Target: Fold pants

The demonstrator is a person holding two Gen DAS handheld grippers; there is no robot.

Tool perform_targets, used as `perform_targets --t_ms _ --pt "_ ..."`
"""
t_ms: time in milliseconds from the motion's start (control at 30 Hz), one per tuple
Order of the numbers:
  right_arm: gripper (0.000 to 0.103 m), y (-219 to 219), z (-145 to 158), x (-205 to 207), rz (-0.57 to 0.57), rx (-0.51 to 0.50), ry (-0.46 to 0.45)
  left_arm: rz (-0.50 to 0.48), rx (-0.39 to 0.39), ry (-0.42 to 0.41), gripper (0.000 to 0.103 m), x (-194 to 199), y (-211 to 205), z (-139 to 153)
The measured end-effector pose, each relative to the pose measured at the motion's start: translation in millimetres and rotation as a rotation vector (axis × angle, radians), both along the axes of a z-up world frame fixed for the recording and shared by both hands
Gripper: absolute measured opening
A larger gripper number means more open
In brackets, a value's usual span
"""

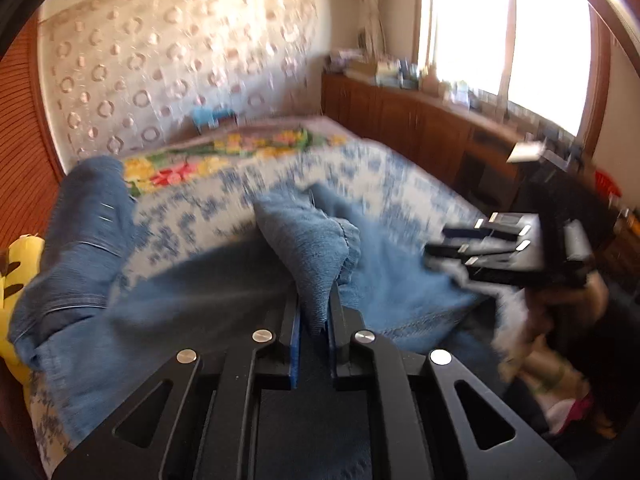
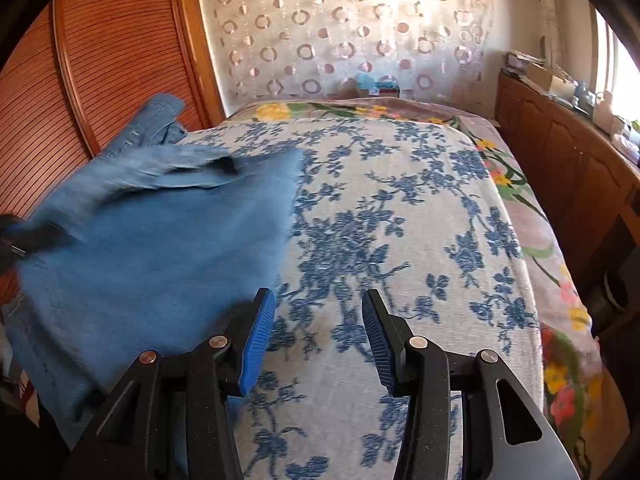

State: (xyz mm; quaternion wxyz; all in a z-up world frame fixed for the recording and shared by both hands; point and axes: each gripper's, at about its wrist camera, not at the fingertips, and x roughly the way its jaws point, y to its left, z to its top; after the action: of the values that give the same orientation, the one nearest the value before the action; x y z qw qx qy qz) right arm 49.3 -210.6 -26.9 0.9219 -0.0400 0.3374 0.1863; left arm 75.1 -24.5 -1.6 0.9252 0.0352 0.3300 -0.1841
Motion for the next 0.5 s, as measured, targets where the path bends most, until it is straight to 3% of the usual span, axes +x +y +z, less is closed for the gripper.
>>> perform_targets --t_ms 267,367,500 --pt "0.047 3 -6 2 -0.005 0.005 0.006 0.081 -0.064 -0.112 0.011 -59 52 47" --pt "0.047 2 -8 4 -0.003 0.000 0.011 0.118 -0.067 -0.096 0.011 -69 71 44" --pt "0.047 2 -10 6 0.005 -0.019 0.007 0.151 -0.046 -0.011 0.011 -71 85 17"
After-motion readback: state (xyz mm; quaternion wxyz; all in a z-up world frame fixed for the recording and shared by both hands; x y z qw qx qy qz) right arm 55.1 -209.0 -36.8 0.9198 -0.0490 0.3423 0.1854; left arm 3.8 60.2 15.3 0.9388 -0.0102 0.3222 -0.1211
